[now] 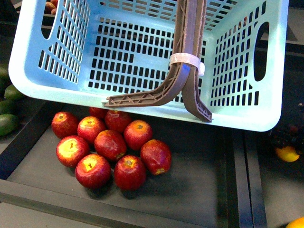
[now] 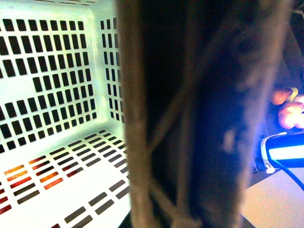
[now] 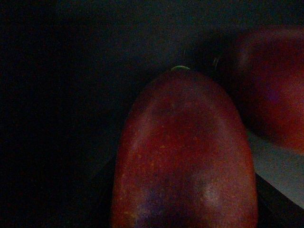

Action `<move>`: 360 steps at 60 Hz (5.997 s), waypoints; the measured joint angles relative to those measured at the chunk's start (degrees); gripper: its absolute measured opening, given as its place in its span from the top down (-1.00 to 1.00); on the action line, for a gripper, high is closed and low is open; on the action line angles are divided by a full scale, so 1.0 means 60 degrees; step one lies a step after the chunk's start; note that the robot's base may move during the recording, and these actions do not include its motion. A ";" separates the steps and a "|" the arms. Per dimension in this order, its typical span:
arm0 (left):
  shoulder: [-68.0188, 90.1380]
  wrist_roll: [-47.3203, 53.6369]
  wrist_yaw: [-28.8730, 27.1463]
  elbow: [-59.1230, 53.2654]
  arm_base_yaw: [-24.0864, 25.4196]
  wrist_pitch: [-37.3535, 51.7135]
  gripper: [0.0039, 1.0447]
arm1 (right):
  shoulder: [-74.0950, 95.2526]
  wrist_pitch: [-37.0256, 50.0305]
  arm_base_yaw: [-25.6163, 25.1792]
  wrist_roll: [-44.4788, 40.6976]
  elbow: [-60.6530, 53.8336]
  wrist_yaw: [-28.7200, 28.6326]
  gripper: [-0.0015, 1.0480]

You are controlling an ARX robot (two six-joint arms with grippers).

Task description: Pick mango and avocado into basket

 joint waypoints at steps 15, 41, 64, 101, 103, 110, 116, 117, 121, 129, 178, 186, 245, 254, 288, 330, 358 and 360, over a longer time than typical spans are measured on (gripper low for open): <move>0.0000 0.0000 0.0000 0.0000 0.0000 0.0000 0.91 | -0.2044 0.0302 -0.0288 0.0674 -0.0772 -0.0736 -0.08; 0.0000 -0.0004 0.0004 0.0000 0.0000 0.0000 0.91 | -0.6288 0.0546 -0.0248 0.2871 -0.2277 -0.2623 -0.08; 0.0000 0.0000 0.0000 0.0000 0.0000 0.0000 0.91 | -1.0196 0.0750 0.1366 0.3934 -0.4058 -0.3577 -0.08; 0.0004 0.0007 0.0033 0.0000 0.0000 -0.0007 0.91 | -0.9140 0.1009 0.4258 0.2481 -0.4623 -0.1632 -0.73; 0.0007 0.0000 0.0051 0.0000 0.0000 -0.0018 0.91 | -0.9293 0.1009 0.4160 0.2452 -0.4699 -0.1621 -0.83; 0.0040 0.0007 -0.0022 0.0000 0.0000 -0.0022 0.91 | -1.0127 0.0849 0.3716 0.2266 -0.5056 -0.1563 -0.84; 0.0058 0.0018 -0.0036 0.0000 0.0000 -0.0022 0.91 | -1.1154 0.0441 0.3162 0.2233 -0.5424 -0.1475 -0.85; 0.0058 0.0029 -0.0033 0.0000 0.0000 -0.0022 0.91 | -1.1398 0.0346 0.3045 0.2208 -0.5519 -0.1446 -0.85; 0.0058 0.0018 -0.0025 0.0000 0.0004 -0.0022 0.91 | -1.2131 0.0069 0.2707 0.2058 -0.5850 -0.1264 -0.85; 0.0062 0.0004 -0.0011 0.0000 0.0004 -0.0025 0.91 | -1.3642 -0.0521 0.2189 0.1596 -0.6626 -0.0976 -0.85; 0.0066 0.0007 0.0000 0.0000 0.0000 -0.0025 0.91 | -2.1216 -0.4980 0.0732 0.0437 -1.0167 0.0561 -0.85; 0.0066 0.0000 -0.0004 0.0000 0.0000 -0.0025 0.91 | -2.1402 -0.3217 0.0725 -0.0958 -1.0757 -0.0382 -0.43; 0.0069 0.0011 0.0080 0.0000 -0.0095 -0.0025 0.91 | -2.2458 -0.3963 0.2018 -0.1745 -1.0757 0.0838 -0.85; 0.0084 -0.0007 0.0215 0.0000 -0.0109 -0.0022 0.91 | -2.2451 -0.3971 0.2025 -0.1745 -1.0754 0.0834 -0.85; 0.0087 -0.0007 0.0018 0.0022 0.0015 -0.0025 0.91 | -2.2465 -0.3996 0.2029 -0.1752 -1.0757 0.0805 -0.85; 0.0087 0.0011 0.0004 0.0055 0.0000 -0.0029 0.91 | -2.2480 -0.4000 0.2029 -0.1774 -1.0757 0.0805 -0.85; 0.0087 0.0025 -0.0284 0.0055 0.0149 -0.0036 0.91 | -2.2469 -0.4003 0.2036 -0.1781 -1.0761 0.0769 -0.85; 0.0087 0.0004 -0.0273 0.0055 0.0149 -0.0040 0.91 | -2.2469 -0.4003 0.2036 -0.1778 -1.0761 0.0772 -0.85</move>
